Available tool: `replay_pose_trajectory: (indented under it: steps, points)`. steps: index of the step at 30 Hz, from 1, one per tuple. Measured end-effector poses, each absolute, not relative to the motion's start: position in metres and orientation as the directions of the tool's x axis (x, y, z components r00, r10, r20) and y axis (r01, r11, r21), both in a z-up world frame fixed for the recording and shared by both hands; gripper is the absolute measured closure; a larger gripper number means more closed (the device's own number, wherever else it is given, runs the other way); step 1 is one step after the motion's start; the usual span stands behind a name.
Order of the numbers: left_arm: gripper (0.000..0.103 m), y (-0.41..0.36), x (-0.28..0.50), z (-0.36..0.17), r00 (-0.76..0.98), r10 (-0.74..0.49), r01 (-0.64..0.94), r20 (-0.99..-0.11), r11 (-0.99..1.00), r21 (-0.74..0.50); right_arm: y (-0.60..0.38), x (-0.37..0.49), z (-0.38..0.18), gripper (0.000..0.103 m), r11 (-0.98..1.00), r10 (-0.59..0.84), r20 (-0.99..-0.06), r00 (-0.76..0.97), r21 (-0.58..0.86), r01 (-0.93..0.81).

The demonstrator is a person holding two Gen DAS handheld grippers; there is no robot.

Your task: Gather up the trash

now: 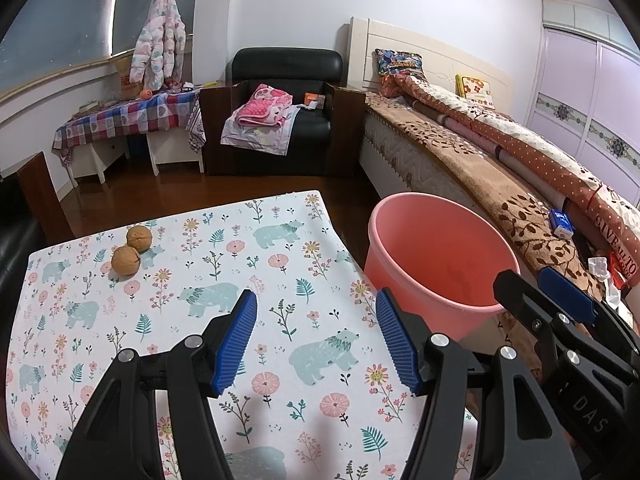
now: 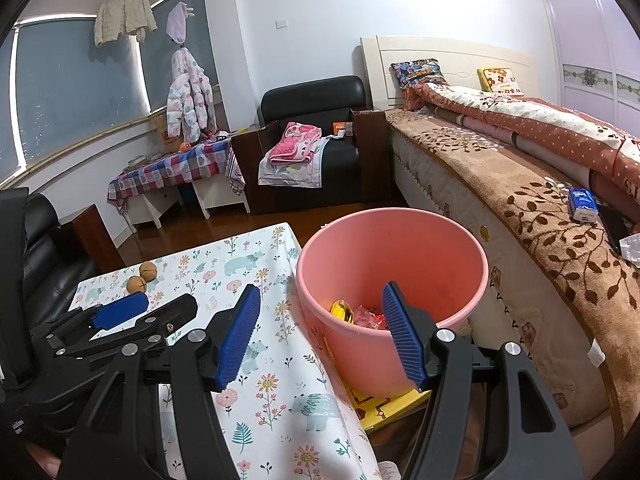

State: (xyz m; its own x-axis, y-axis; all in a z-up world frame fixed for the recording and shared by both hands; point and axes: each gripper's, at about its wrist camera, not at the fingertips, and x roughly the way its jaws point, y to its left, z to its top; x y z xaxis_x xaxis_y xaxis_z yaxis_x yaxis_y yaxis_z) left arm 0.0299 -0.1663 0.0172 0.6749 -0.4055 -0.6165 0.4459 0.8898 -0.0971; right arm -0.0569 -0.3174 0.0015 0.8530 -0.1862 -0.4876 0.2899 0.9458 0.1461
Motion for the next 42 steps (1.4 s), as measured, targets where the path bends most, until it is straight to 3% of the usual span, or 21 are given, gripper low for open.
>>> replay_pose_trajectory:
  steps: [42]
  points:
    - [0.042, -0.1692, 0.029, 0.015, 0.679, -0.394, 0.44, -0.619, 0.894, -0.087, -0.3191, -0.0548, -0.0029, 0.039, 0.945, -0.185, -0.493, 0.85, 0.149, 0.291]
